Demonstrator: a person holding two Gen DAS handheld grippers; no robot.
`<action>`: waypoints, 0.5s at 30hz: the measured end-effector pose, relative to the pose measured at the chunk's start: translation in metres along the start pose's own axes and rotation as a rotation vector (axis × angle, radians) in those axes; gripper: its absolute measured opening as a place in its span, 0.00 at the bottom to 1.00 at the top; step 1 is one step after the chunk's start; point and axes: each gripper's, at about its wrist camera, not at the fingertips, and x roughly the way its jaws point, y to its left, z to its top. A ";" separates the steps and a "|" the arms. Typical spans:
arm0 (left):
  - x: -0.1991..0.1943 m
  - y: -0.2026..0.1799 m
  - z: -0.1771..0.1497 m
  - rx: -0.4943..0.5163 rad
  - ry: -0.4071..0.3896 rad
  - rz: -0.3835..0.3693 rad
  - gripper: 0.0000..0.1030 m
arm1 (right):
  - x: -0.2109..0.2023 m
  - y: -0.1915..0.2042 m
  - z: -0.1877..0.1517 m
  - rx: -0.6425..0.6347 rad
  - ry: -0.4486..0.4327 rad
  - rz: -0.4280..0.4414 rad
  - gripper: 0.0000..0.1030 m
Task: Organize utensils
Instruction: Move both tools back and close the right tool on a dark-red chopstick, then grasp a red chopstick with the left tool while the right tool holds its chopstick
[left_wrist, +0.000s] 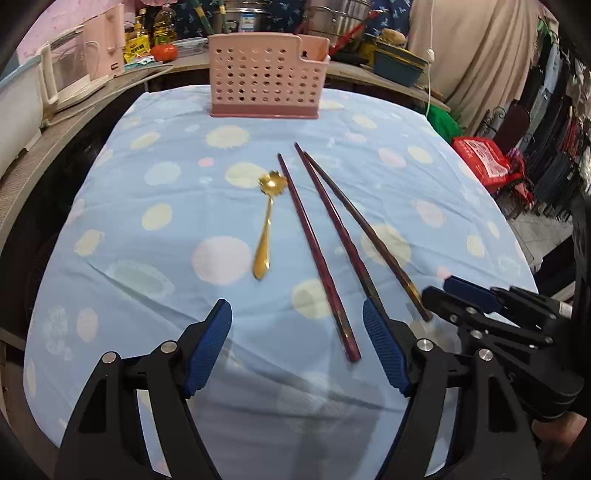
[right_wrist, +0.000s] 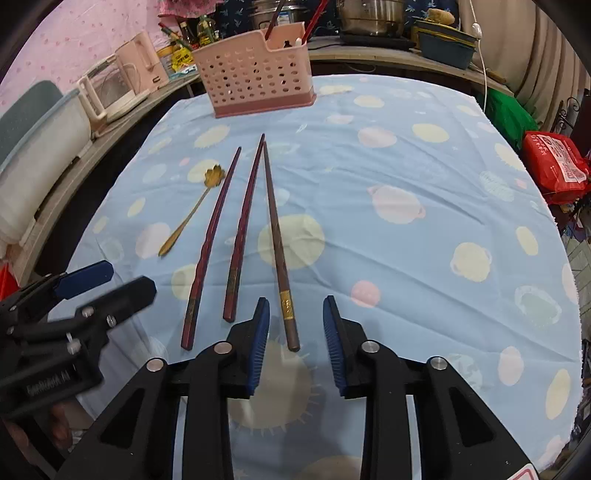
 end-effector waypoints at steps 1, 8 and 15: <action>0.001 -0.003 -0.004 0.006 0.006 -0.007 0.68 | 0.002 0.001 -0.001 -0.003 0.005 0.000 0.23; 0.009 -0.011 -0.012 0.031 0.031 -0.018 0.67 | 0.015 0.007 -0.003 -0.032 0.016 -0.013 0.15; 0.021 -0.016 -0.015 0.039 0.058 -0.018 0.58 | 0.018 0.005 -0.005 -0.036 0.018 -0.022 0.08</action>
